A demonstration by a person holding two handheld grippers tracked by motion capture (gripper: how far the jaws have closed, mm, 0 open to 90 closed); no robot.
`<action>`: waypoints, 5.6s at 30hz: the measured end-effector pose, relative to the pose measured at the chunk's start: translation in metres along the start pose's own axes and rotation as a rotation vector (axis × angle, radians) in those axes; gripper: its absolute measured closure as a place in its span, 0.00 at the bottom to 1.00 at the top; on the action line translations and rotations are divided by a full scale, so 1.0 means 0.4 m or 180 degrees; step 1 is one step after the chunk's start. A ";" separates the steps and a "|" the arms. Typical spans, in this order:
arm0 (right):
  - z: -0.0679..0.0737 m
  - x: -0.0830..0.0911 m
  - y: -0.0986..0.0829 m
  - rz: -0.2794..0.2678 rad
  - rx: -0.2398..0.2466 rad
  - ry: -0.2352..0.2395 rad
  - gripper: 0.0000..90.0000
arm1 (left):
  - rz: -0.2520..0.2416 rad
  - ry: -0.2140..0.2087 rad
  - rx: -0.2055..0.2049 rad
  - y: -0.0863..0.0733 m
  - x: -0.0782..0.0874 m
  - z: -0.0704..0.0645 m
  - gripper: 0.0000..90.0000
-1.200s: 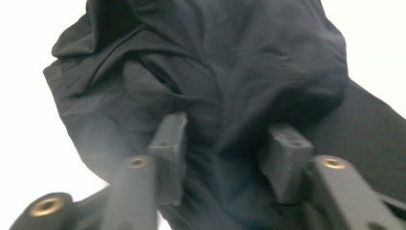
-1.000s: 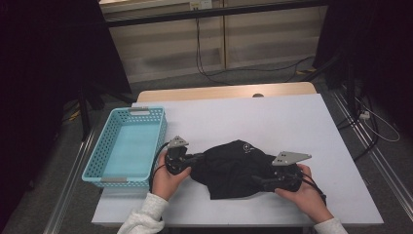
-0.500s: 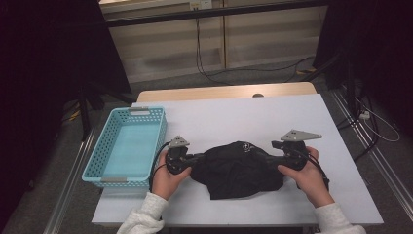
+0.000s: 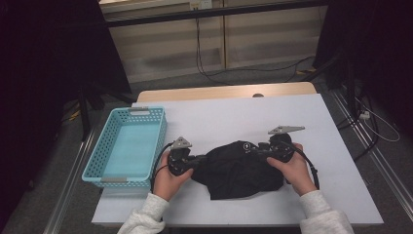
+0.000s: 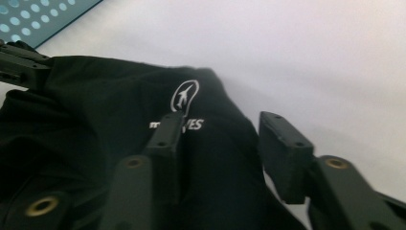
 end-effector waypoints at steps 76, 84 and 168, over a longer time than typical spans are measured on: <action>-0.040 0.151 -0.099 -0.0493 0.0450 -0.0515 0.97 | -0.0248 -0.0056 0.0269 0.024 0.054 -0.040 0.20; -0.051 0.161 -0.092 -0.0595 0.0359 -0.0522 0.97 | -0.0116 -0.0063 0.0293 -0.001 0.048 -0.046 0.25; 0.002 0.172 -0.048 -0.0484 0.0347 -0.0221 0.51 | -0.0116 -0.0048 0.0219 0.017 0.021 0.016 0.95</action>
Point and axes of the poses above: each handheld gripper's, and its own axes: x roughly backward along the jaws, y roughly out of its top, z roughly to its left, the point moved 9 cm from there along -x, roughly forward along the jaws, and after that the axes turned 2 degrees about z, right-handed, at the moved point
